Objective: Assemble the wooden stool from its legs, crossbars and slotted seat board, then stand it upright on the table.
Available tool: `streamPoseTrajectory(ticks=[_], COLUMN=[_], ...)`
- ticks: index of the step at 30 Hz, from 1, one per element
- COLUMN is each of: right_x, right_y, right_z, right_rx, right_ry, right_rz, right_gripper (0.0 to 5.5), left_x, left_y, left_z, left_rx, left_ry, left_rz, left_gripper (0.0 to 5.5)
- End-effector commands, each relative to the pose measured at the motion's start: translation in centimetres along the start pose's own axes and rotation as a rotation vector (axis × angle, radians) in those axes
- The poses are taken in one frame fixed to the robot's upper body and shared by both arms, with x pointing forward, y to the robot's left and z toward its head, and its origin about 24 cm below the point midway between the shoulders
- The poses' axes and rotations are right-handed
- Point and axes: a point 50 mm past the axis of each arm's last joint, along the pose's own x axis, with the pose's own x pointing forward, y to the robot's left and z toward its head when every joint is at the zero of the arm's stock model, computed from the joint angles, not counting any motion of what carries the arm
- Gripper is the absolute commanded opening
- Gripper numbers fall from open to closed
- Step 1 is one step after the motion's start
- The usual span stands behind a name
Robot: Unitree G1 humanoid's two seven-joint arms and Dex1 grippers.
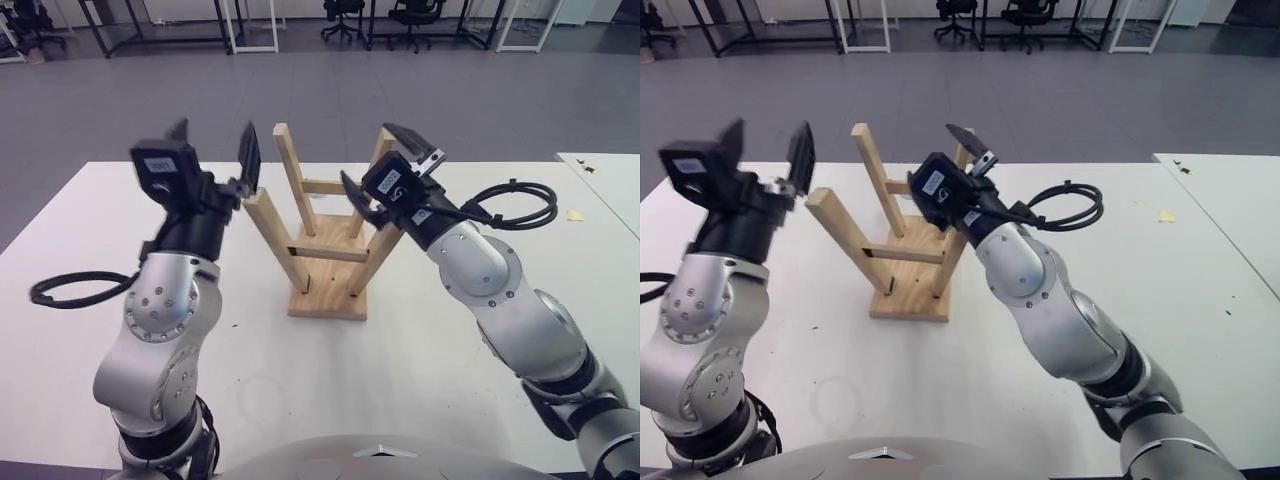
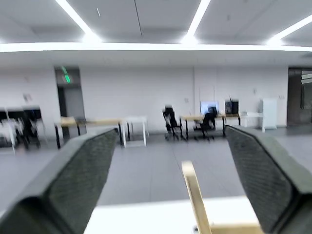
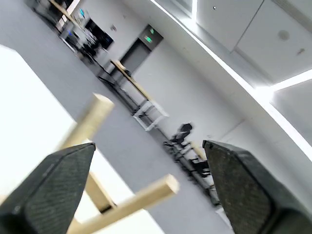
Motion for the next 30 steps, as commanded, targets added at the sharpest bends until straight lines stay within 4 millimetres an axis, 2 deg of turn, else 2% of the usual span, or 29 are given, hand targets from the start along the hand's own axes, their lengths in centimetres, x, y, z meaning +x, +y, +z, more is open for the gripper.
streamPoseTrajectory(ticks=[1, 4, 8, 11, 13, 14, 16, 17, 18, 20, 23, 27, 30], right_x=[1.3, 2.1, 2.3, 1.9, 1.7, 1.5, -0.3, -1.5, -2.2, -2.2, -0.7, 2.4, 2.8], right_y=[0.2, 0.7, 0.8, 2.2, 4.2, 6.3, 11.0, 12.4, 12.8, 12.5, 10.7, 6.0, 1.7], right_z=[-0.3, 1.5, 2.1, 2.2, 0.8, -0.7, -4.9, -6.4, -6.7, -6.1, -4.9, -1.4, 2.0], right_rx=[-0.06, -0.011, 0.018, 0.069, 0.064, 0.056, 0.006, -0.013, 0.004, 0.033, 0.025, 0.051, 0.134], right_ry=[0.003, -0.087, -0.123, -0.113, -0.048, 0.017, 0.208, 0.278, 0.308, 0.291, 0.217, 0.029, -0.182], right_rz=[0.032, 0.044, 0.064, 0.131, 0.236, 0.322, 0.571, 0.658, 0.69, 0.686, 0.581, 0.324, 0.188], right_gripper=[4.11, 4.11, 4.11, 4.11, 4.11, 4.11, 4.11, 4.11, 4.11, 4.11, 4.11, 4.11, 4.11], left_x=[0.9, 1.2, 1.5, 1.5, 1.4, 1.3, 1.2, 1.2, 1.2, 1.0, 1.0, 2.2, 4.4], left_y=[0.9, 0.7, 0.0, -0.7, -1.3, -1.5, -1.9, -2.0, -2.1, -2.0, -1.8, -0.9, 0.7], left_z=[0.1, -0.8, -1.6, -2.2, -2.4, -2.6, -2.8, -2.8, -2.9, -2.9, -3.0, -2.2, -0.6], left_rx=[-0.002, -0.047, -0.087, -0.067, -0.027, -0.017, -0.013, -0.011, -0.011, -0.012, -0.016, -0.07, -0.125], left_ry=[-0.023, 0.023, 0.062, 0.101, 0.115, 0.124, 0.134, 0.137, 0.138, 0.141, 0.138, 0.078, 0.001], left_rz=[0.03, 0.037, 0.011, -0.039, -0.072, -0.084, -0.097, -0.1, -0.095, -0.084, -0.065, -0.04, -0.074], left_gripper=[4.7, 4.7, 4.7, 4.7, 4.7, 4.7, 4.7, 4.7, 4.7, 4.7, 4.7, 4.7, 4.7])
